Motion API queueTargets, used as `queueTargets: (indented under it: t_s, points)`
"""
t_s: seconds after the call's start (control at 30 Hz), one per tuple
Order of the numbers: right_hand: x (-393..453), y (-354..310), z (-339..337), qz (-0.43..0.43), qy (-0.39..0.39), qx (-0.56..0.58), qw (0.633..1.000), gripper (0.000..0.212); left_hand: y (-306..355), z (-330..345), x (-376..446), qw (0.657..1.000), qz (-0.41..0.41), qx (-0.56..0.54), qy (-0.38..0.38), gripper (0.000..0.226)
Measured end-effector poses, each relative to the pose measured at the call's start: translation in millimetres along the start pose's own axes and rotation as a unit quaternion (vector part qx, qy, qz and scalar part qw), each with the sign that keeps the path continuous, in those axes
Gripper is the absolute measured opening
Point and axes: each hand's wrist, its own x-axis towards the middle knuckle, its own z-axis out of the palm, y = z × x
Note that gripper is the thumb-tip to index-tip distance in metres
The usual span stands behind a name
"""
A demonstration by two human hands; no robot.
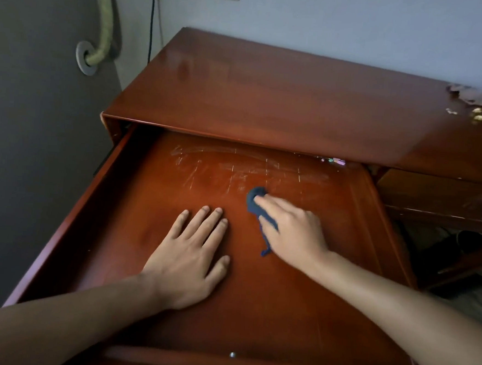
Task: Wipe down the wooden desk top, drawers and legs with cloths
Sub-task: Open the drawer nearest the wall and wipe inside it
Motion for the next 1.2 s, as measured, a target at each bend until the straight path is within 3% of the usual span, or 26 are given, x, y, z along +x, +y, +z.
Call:
queueTargets:
  t_s: [0.07,0.13,0.17,0.27,0.3,0.4,0.5,0.6,0.7,0.77,0.9,1.0,1.13,1.2]
  points:
    - [-26.3,-14.3,-9.3,-0.082,-0.069,0.052,0.993,0.043,-1.1,-0.1,0.5,1.0,0.013,-0.003,-0.011,0.077]
    - [-35.0,-5.0,-27.2,-0.138,-0.113,0.03,0.984,0.041,0.1,-3.6,2.3,0.999,0.027,0.002,-0.028,0.075]
    - [-31.5,8.0,-33.5,-0.121,-0.099,-0.008,0.988,0.039,2.0,-7.3,5.2,0.999,0.036,0.006,-0.035,0.073]
    - [-16.6,44.6,-39.6,0.065,-0.012,-0.104,0.992,0.038,18.0,-17.2,23.6,0.993,0.094,0.02,-0.069,0.071]
    - [-18.0,46.6,-35.6,0.089,-0.007,-0.1,0.991,0.04,26.5,-19.3,31.3,0.99,0.117,0.02,-0.076,0.07]
    - [-40.7,25.7,-29.5,0.026,-0.06,-0.014,0.998,0.05,48.7,-19.6,51.1,0.986,0.146,0.001,-0.076,0.071]
    - [-49.3,37.6,-45.5,0.023,-0.071,-0.037,0.997,0.052,52.3,-12.5,57.0,0.985,0.157,0.004,-0.065,0.071]
    - [-28.9,75.4,-53.5,0.164,-0.034,-0.084,0.982,0.043,49.8,-8.2,55.9,0.985,0.158,0.002,-0.072,0.069]
    - [-2.1,79.3,-46.6,0.276,-0.001,-0.05,0.96,0.026,51.6,-9.0,56.6,0.984,0.157,0.007,-0.079,0.068]
    - [2.9,62.5,-34.5,0.248,0.026,-0.067,0.966,0.026,52.5,-9.5,57.4,0.986,0.148,0.003,-0.08,0.069]
    - [-21.0,27.2,-23.9,0.057,-0.018,0.004,0.998,0.032,53.3,-8.9,57.0,0.989,0.125,0.001,-0.075,0.077]
    - [-13.6,56.6,-26.6,0.022,-0.027,-0.027,0.999,0.034,54.0,-9.5,57.1,0.99,0.123,0.002,-0.074,0.08]
    - [6.3,98.2,-24.9,0.243,0.085,-0.069,0.964,0.034,53.5,-8.4,57.6,0.99,0.125,-0.002,-0.068,0.081]
    - [4.9,81.9,-17.2,0.236,0.079,-0.06,0.967,0.036,53.1,-7.8,57.3,0.991,0.123,-0.012,-0.06,0.082]
